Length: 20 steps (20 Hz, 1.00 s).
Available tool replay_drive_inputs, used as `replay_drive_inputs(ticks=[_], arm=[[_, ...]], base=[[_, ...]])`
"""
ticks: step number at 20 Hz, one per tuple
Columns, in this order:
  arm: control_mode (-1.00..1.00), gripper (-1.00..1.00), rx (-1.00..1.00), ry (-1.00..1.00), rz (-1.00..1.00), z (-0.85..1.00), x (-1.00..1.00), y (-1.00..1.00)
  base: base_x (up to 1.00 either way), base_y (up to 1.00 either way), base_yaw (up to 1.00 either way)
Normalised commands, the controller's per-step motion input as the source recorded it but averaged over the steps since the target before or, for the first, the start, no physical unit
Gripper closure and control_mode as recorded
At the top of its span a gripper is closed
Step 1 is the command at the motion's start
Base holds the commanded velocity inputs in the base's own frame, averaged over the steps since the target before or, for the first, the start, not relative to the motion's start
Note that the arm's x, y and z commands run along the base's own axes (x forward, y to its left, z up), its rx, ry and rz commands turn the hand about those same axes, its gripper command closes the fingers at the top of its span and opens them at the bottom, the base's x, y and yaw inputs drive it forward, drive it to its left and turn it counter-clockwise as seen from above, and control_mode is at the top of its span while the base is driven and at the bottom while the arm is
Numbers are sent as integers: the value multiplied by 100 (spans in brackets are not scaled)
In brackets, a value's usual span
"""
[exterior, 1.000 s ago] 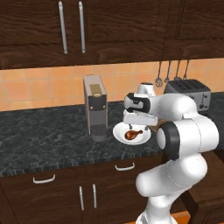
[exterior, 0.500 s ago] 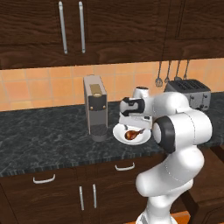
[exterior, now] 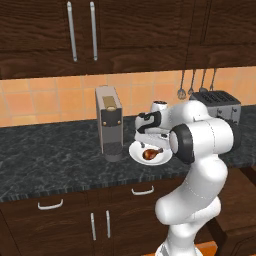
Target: Pick up the knife from the drawer and place it on the cutting board. Then place the meat from the plate to the cutting board.
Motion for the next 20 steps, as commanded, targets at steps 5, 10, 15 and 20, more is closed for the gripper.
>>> replay_drive_inputs(ticks=[5, 10, 15, 20], arm=[[-100, -100, 0, 0, -7, -33, 0, 0], [-100, -100, 0, 0, -4, -42, 0, 0], [-100, 100, 0, 0, -2, -15, 0, 0], [-100, 100, 0, 0, -1, 0, 0, 0]], base=[[0, 0, 0], [0, 0, 0], [0, 0, 0], [0, 0, 0]])
